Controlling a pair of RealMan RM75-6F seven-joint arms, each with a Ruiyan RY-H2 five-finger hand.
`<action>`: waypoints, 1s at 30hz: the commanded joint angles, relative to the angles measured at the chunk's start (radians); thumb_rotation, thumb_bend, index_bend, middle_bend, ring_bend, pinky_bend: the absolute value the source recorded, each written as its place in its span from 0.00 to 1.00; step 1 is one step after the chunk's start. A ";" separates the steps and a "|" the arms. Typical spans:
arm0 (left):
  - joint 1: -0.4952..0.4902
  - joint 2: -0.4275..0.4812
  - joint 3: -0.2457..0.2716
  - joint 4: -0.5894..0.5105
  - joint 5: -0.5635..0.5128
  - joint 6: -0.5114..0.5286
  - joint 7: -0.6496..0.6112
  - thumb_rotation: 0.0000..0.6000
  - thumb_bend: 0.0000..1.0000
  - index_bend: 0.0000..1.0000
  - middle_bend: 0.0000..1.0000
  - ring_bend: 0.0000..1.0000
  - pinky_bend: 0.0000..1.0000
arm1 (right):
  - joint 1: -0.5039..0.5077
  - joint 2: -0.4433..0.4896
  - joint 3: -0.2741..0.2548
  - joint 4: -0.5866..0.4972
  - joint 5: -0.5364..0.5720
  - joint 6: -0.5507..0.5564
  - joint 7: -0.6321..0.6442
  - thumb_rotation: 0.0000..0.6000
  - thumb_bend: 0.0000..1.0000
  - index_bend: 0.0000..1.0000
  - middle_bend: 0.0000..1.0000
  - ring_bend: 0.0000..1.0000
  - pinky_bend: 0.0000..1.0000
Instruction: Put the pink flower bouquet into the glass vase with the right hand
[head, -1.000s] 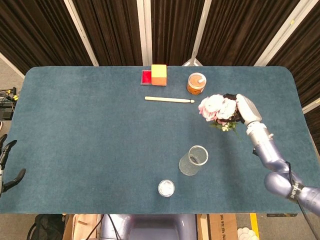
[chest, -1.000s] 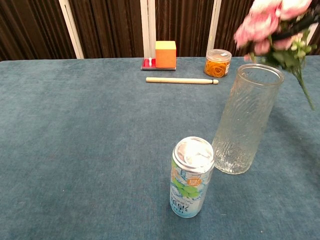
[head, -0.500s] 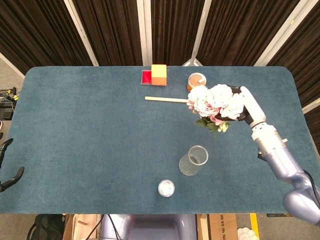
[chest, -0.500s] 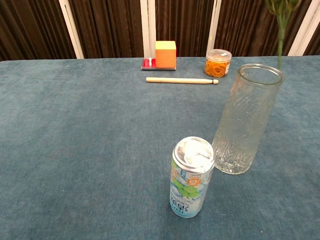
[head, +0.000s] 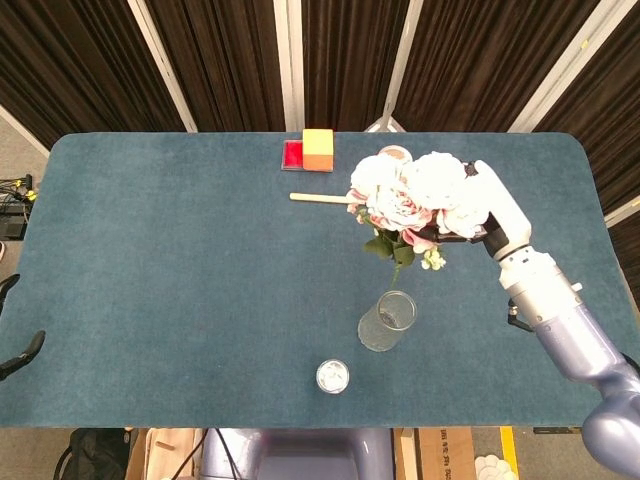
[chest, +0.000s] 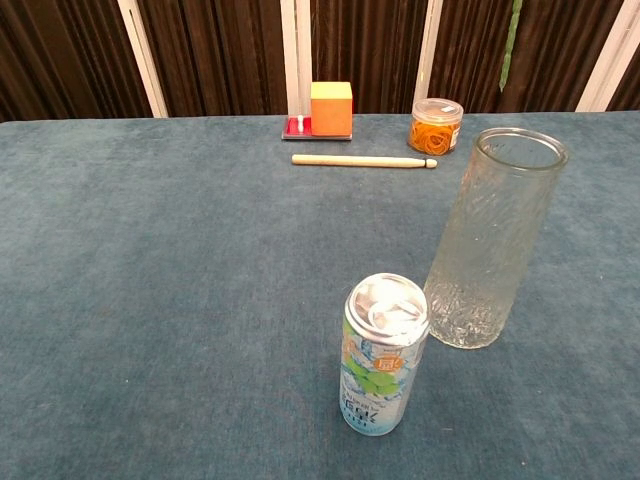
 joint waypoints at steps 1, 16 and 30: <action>0.001 0.002 0.002 -0.001 0.003 0.002 -0.002 1.00 0.33 0.14 0.00 0.00 0.09 | 0.006 0.016 -0.005 -0.031 0.022 0.023 -0.018 1.00 0.32 0.53 0.45 0.51 0.19; 0.006 0.006 0.002 0.003 0.011 0.014 -0.017 1.00 0.33 0.14 0.00 0.00 0.09 | -0.025 -0.039 -0.123 -0.028 -0.066 0.030 -0.010 1.00 0.32 0.53 0.45 0.51 0.20; 0.006 0.001 0.003 0.003 0.014 0.015 -0.001 1.00 0.33 0.14 0.00 0.00 0.09 | -0.068 -0.122 -0.220 0.058 -0.228 0.037 0.060 1.00 0.32 0.53 0.45 0.51 0.21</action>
